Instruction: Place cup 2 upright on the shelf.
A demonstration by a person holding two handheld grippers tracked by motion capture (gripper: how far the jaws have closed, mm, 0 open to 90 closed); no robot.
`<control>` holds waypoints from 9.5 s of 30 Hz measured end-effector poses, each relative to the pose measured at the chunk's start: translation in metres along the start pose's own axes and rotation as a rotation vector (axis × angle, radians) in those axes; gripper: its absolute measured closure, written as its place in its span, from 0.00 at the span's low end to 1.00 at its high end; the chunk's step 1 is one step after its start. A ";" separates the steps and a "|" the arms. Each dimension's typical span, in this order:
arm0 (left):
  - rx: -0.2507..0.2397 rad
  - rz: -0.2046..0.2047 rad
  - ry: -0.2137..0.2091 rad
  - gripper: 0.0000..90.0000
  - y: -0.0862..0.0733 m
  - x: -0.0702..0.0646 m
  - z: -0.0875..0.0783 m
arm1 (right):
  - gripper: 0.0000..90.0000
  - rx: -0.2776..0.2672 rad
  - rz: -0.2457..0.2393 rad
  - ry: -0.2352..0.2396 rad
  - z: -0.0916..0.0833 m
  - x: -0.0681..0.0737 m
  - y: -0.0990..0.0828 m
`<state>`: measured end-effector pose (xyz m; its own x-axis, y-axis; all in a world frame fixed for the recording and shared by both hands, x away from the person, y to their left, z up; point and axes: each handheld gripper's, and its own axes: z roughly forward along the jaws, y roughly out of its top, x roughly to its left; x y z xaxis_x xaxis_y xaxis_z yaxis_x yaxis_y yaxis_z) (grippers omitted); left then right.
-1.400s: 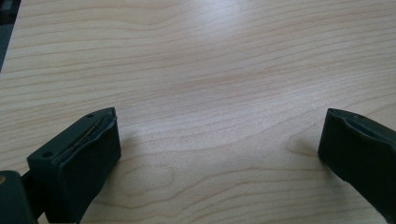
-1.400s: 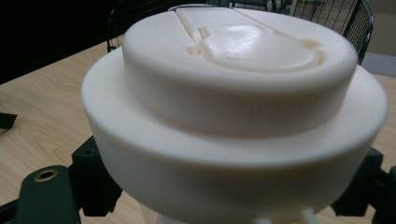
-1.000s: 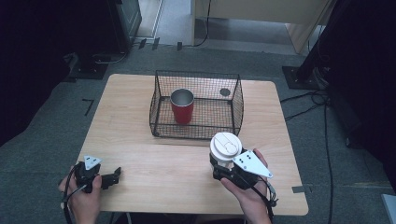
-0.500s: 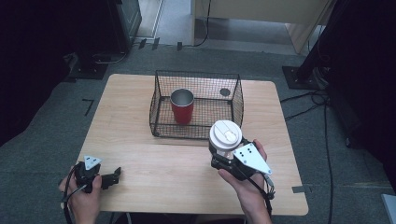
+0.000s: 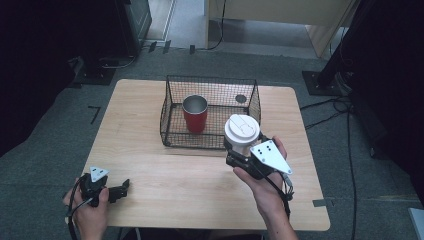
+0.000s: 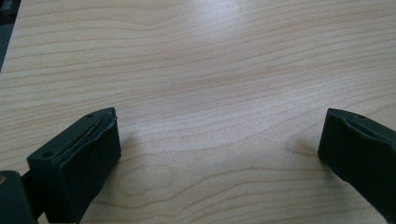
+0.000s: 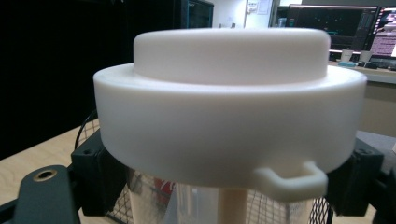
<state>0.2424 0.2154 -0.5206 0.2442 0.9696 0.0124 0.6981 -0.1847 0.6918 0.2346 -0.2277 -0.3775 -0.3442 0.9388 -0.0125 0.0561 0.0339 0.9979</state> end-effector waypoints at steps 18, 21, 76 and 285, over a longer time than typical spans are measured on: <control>0.001 0.000 0.000 0.00 0.000 0.000 0.000 | 0.18 -0.070 0.033 -0.060 0.034 -0.018 0.021; 0.000 0.000 0.000 0.00 0.000 0.000 0.000 | 0.18 -0.074 0.039 -0.071 0.040 -0.021 0.023; 0.002 0.002 0.000 0.00 0.000 0.000 0.000 | 0.18 0.119 0.055 -0.116 0.166 -0.037 -0.020; 0.002 0.003 0.000 0.00 0.000 0.000 0.000 | 0.00 0.684 0.174 -0.425 -0.089 -0.158 -0.159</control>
<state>0.2422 0.2156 -0.5206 0.2465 0.9690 0.0148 0.6985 -0.1882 0.6905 0.1972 -0.4121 -0.5283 0.0991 0.9948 -0.0214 0.6817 -0.0522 0.7297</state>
